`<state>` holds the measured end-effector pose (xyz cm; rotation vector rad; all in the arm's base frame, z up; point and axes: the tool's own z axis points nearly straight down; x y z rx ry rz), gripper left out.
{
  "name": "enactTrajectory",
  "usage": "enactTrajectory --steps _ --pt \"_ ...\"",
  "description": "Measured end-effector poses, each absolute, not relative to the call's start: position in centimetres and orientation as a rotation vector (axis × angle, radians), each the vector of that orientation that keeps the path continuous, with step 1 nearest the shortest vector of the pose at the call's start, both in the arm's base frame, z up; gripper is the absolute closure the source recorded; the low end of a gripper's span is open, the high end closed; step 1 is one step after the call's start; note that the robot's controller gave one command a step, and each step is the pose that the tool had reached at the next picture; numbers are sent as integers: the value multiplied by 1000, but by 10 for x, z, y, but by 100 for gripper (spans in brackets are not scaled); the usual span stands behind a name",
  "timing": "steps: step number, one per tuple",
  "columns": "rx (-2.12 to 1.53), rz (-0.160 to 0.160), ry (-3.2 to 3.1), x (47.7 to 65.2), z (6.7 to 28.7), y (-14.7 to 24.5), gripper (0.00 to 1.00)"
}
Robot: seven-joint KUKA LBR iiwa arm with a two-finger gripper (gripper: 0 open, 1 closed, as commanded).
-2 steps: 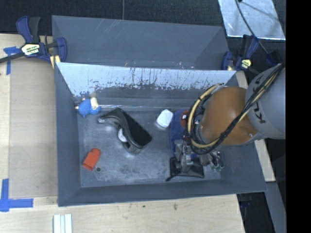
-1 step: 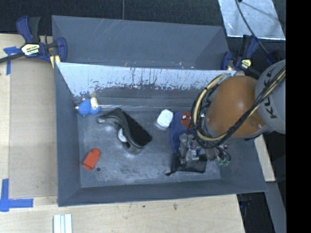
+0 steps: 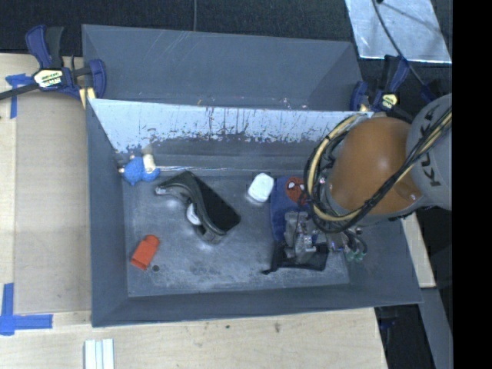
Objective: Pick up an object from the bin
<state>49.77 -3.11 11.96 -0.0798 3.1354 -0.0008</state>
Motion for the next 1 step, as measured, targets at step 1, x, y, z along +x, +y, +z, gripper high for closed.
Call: enactTrajectory --steps 1 --pt "-76 -2 3129 500 194 -32 100"
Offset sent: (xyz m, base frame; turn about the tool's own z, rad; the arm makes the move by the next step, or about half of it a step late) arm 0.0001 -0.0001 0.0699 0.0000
